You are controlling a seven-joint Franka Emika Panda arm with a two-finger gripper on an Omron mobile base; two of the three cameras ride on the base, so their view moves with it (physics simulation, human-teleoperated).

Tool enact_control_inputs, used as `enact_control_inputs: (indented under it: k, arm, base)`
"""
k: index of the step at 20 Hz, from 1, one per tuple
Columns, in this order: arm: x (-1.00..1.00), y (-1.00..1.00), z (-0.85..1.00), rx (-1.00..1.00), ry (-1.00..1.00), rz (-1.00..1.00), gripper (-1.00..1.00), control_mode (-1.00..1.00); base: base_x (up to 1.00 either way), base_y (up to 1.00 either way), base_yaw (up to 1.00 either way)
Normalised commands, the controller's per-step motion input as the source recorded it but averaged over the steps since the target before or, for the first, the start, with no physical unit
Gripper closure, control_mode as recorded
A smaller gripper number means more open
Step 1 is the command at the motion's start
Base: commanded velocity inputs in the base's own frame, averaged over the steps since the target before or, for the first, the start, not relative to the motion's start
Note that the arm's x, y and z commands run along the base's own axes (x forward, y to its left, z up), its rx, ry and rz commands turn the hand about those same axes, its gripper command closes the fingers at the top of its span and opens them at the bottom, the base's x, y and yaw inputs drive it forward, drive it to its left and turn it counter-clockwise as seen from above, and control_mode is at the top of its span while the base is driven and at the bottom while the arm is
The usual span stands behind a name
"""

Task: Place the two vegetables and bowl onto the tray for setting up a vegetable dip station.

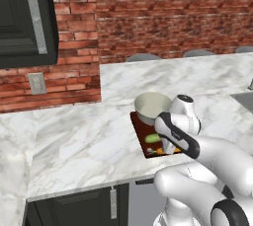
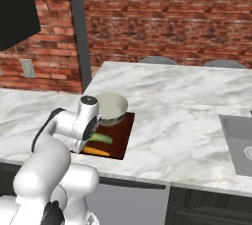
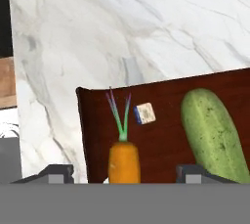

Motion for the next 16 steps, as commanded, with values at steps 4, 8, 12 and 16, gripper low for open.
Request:
enact_control_inputs:
  k: [4,8,12,16]
  arm:
    - [0.01,0.0,-0.08,0.01,-0.01,0.01,-1.0,-1.0]
    - [-0.35,0.19,0.24,0.0,0.02,-0.02,-1.0,-1.0]
    - [-0.43,0.0,0.2,0.0,0.1,-0.05,-1.0,-1.0]
    - [-0.38,-0.13,0.14,0.0,0.08,-0.25,-1.0,-1.0]
  base:
    - [0.0,0.0,0.0]
    - [0.0,0.0,0.0]
    - [0.0,0.0,0.0]
    - [0.0,0.0,0.0]
